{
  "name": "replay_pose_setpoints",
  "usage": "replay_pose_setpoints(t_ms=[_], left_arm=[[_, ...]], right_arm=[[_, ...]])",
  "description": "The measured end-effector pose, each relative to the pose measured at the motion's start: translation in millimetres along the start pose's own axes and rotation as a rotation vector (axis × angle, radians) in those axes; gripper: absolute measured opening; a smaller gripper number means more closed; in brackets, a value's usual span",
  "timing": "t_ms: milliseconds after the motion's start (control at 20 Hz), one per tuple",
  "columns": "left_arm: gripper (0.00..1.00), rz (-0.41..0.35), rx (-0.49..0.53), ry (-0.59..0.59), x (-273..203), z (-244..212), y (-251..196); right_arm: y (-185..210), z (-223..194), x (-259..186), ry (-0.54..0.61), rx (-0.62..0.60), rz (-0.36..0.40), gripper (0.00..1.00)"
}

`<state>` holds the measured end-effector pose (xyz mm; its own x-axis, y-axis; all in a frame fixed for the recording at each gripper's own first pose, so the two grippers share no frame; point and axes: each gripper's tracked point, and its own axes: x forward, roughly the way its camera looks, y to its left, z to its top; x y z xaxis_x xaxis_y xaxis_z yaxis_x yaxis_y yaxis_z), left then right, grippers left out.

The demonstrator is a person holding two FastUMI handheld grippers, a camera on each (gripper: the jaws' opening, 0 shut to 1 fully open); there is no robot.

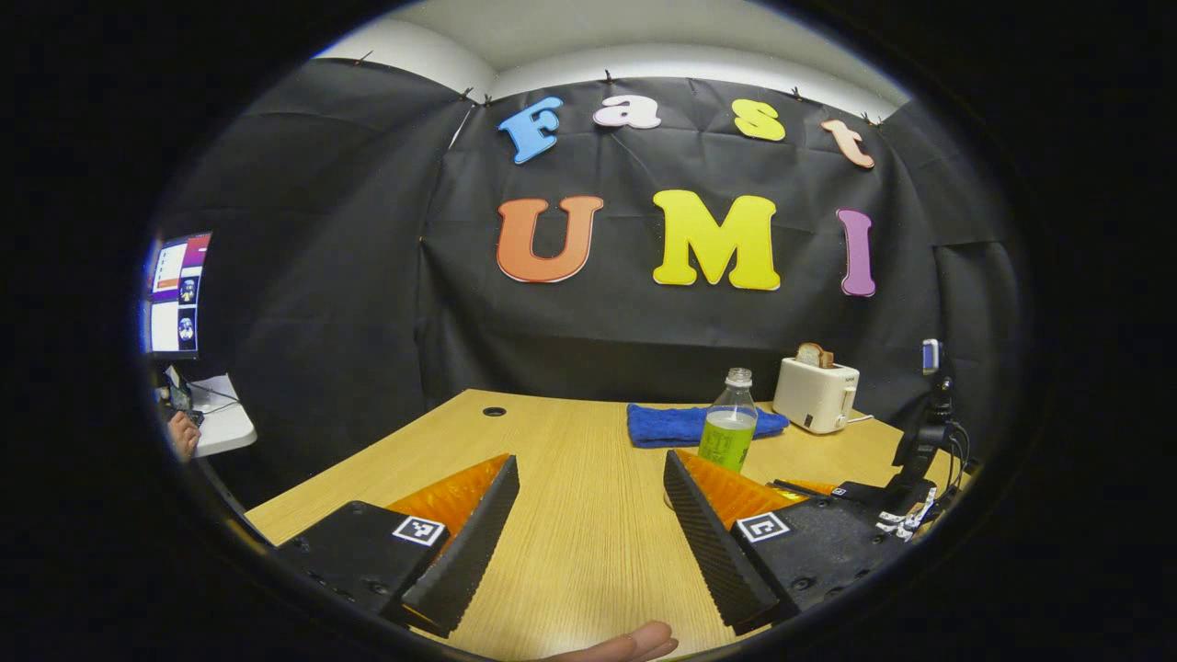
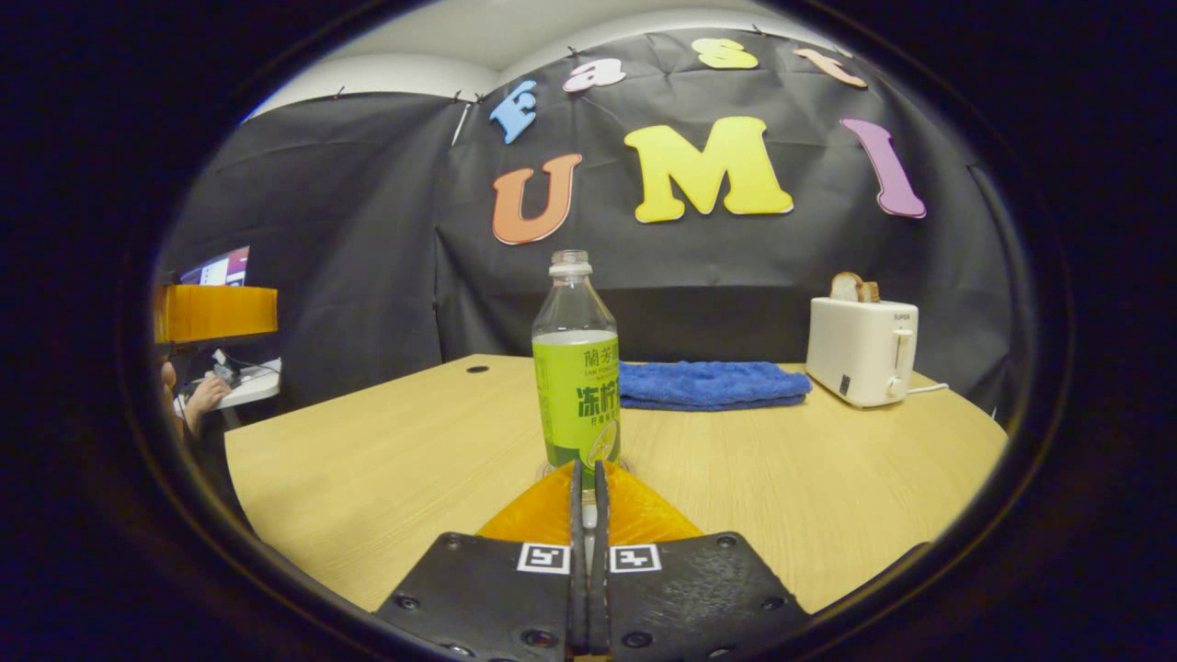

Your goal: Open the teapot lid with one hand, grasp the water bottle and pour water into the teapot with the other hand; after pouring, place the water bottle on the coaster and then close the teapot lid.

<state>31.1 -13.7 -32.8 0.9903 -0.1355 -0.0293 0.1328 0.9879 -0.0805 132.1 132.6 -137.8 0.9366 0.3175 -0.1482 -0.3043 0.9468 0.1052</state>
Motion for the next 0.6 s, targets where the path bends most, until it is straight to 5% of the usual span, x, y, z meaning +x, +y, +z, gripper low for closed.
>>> replay_pose_setpoints(t_ms=[500, 600], left_arm=[[0.99, -0.042, -0.008, 0.016, -1, -4, -11], [0.99, -0.044, -0.010, 0.020, -2, -4, -12]], right_arm=[[6, 51, -29, -0.091, 0.034, -0.027, 0.13], [7, 73, -47, -0.137, 0.016, -0.036, 0.24]])
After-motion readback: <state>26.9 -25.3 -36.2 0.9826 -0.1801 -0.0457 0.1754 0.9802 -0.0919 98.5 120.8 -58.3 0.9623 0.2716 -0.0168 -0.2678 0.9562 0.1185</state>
